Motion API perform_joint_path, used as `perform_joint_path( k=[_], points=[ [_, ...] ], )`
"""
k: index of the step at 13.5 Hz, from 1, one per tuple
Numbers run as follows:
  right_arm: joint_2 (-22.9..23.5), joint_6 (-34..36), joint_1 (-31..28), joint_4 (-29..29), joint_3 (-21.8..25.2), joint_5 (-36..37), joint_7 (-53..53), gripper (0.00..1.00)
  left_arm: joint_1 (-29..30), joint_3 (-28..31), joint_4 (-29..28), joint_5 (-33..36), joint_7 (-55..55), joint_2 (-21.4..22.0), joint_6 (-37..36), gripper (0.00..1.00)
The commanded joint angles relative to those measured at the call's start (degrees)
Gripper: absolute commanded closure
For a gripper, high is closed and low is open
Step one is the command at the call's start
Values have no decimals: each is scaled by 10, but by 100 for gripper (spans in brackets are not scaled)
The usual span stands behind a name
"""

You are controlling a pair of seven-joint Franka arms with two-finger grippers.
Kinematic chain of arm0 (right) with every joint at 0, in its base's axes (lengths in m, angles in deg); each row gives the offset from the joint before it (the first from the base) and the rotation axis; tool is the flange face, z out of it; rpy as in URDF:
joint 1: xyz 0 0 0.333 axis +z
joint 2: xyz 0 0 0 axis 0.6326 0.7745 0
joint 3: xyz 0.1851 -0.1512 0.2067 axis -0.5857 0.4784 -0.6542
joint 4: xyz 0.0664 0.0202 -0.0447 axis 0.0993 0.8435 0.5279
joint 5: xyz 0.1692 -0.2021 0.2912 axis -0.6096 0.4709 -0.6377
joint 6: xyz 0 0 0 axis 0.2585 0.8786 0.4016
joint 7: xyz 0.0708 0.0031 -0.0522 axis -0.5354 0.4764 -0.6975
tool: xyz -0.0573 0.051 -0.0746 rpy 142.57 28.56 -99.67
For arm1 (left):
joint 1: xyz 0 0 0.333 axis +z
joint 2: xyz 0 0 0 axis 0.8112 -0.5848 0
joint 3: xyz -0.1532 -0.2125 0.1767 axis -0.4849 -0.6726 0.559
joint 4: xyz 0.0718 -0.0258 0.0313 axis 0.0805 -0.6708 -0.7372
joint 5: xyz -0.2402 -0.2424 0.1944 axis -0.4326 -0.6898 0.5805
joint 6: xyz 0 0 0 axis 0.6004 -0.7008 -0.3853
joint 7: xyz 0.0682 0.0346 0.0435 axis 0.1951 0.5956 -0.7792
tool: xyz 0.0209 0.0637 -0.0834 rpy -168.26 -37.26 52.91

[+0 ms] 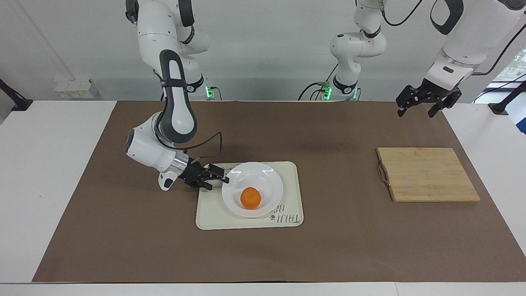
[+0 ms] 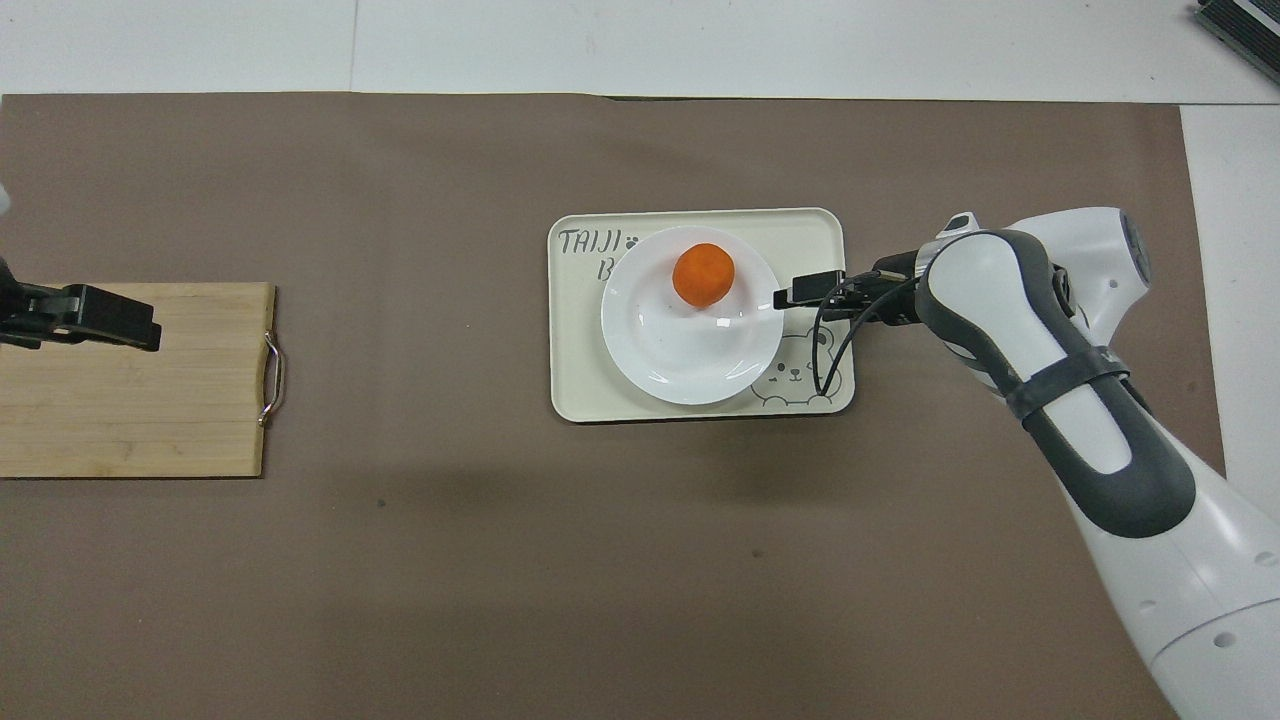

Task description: Place orange and plate with both arms

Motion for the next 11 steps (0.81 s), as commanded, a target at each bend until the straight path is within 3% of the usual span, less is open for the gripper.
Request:
perform_joint_path(
  k=[1, 4, 8, 11],
  points=[
    [-43, -7, 0, 3, -4, 130, 94, 0, 0, 1, 7, 4, 7, -3, 0, 0],
    [-89, 13, -6, 11, -4, 241, 173, 0, -1, 1, 7, 4, 7, -3, 0, 0],
    [-134, 103, -39, 11, -1, 360, 217, 0, 0, 1, 7, 4, 7, -3, 0, 0],
    [-154, 141, -67, 8, 1, 374, 217, 0, -1, 1, 7, 4, 7, -3, 0, 0]
  ],
)
